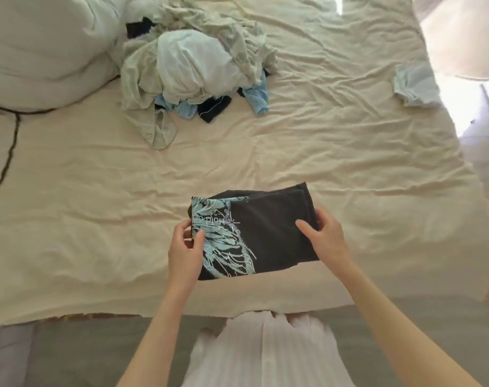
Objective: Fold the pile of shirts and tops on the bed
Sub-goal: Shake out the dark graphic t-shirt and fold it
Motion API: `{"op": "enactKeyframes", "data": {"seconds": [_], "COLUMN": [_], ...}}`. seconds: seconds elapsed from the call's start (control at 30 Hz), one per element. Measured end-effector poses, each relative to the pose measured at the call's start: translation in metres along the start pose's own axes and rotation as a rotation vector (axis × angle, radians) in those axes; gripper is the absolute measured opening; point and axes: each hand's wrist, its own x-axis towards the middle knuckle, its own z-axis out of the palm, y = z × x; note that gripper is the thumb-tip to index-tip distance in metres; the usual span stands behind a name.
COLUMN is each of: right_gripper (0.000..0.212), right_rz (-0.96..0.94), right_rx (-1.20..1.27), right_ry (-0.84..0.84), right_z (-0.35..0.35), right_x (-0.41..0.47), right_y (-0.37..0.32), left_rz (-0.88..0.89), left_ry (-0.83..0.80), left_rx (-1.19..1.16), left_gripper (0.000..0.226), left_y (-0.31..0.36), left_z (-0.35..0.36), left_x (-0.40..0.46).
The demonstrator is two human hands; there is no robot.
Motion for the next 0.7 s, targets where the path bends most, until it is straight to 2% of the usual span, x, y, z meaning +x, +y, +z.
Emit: {"op": "enactKeyframes", "data": {"seconds": [0.23, 0.5, 0.7], "right_gripper": [0.018, 0.023, 0.027], "right_rz": [0.050, 0.112, 0.119], "right_rx": [0.152, 0.242, 0.255], "right_ry": [0.182, 0.395, 0.477], "right_z": [-0.100, -0.251, -0.367], "right_x": [-0.089, -0.184, -0.243], "right_y": [0.023, 0.089, 0.151], "left_rz": [0.175, 0.286, 0.184], "left_ry": [-0.288, -0.484, -0.569], "left_rx": [0.099, 0.151, 0.036], "left_gripper": [0.024, 0.026, 0.020], "left_y": [0.050, 0.078, 0.067], "left_z": [0.044, 0.159, 0.269], "left_x": [-0.073, -0.197, -0.316]}}
